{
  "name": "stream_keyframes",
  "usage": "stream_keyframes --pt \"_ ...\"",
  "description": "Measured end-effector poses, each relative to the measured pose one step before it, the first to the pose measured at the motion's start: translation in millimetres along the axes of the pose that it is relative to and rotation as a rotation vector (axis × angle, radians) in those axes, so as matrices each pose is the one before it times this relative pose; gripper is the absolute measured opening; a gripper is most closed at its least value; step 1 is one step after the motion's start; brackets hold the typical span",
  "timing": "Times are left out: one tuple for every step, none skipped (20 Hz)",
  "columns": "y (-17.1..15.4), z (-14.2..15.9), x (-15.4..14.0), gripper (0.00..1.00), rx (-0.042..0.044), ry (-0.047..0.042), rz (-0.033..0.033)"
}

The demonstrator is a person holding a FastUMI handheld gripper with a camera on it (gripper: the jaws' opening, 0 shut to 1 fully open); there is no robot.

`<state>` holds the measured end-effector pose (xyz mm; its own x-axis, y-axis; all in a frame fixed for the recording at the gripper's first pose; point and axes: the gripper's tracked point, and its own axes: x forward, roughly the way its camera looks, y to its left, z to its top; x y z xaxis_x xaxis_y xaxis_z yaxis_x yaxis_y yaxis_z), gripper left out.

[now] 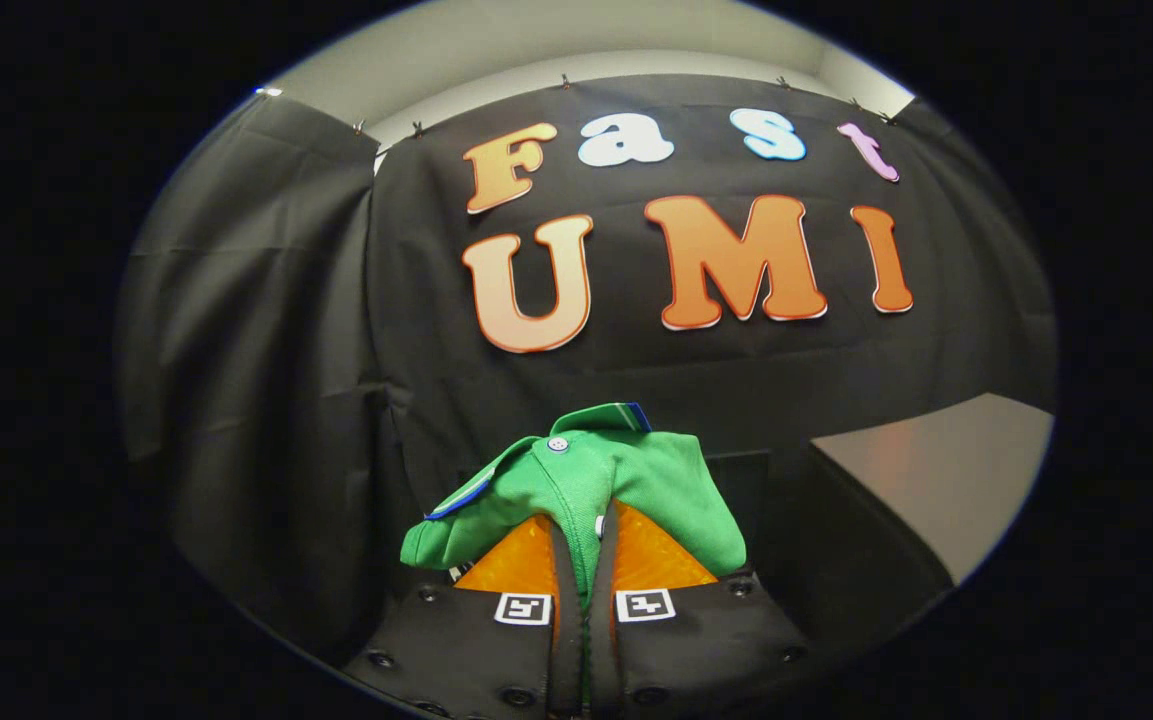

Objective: Put the clothes into the washing machine and then close the washing machine lid.

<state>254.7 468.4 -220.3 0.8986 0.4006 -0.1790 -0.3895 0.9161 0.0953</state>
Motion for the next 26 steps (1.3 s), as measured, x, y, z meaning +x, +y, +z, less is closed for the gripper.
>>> stream_keyframes --pt "3.76 -14.29 7.36 0.10 0.00709 0.02412 0.00129" --pt "2.69 -12.07 7.84 0.10 0.00631 0.01934 0.00181" --pt "0.62 -15.08 5.16 0.10 0.00177 0.02353 -0.00208" --pt "-1.05 -14.95 6.00 0.10 -0.00152 0.02705 -0.00575" --pt "-0.56 -13.24 8.06 0.10 0.00255 0.02707 -0.00784" --pt "-0.88 -13.10 7.50 0.10 0.00598 0.03104 -0.00822" --pt "-1.89 -14.42 8.67 0.10 0.01008 0.02842 -0.01041" --pt "-4.15 -13.08 7.64 0.11 0.01195 0.03654 -0.01449" --pt "-3.88 -10.51 7.56 0.10 0.01665 0.03199 -0.01513" --pt "-5.42 -10.56 10.37 0.10 0.01250 0.02600 -0.01792" --pt "-7.42 -9.97 9.79 0.11 0.00452 0.02310 -0.01703" --pt "-5.62 -9.16 11.38 0.11 -0.00108 0.03219 -0.01772" --pt "0.06 -10.64 8.97 0.10 -0.00259 0.03599 -0.00656" --pt "-1.14 -9.68 7.60 0.10 -0.00396 0.03399 -0.00196" --pt "-2.24 -8.41 5.23 0.10 -0.00223 0.03209 -0.00050" --pt "-1.59 -6.76 6.51 0.11 -0.00063 0.02688 -0.00146" --pt "-0.27 -4.90 2.58 0.11 -0.00094 0.02510 -0.00481" --pt "-0.88 -6.32 3.02 0.11 0.00086 0.03430 -0.00655" --pt "-0.78 -7.33 3.94 0.11 0.01186 0.03191 -0.00526" --pt "-0.95 -5.88 6.70 0.11 0.01804 0.02788 -0.00558" --pt "-1.64 -7.64 5.47 0.10 0.01732 0.02995 -0.00671" --pt "-2.68 -6.87 4.89 0.11 0.01705 0.03039 -0.00704" --pt "-1.61 -7.33 3.91 0.11 0.01727 0.02813 -0.00612" --pt "-2.44 -5.76 4.14 0.11 0.01018 0.02907 -0.00545" --pt "-2.00 -5.71 3.45 0.11 0.00570 0.02277 -0.00561" --pt "-1.70 -3.86 2.70 0.11 -0.00062 0.02098 -0.00488"
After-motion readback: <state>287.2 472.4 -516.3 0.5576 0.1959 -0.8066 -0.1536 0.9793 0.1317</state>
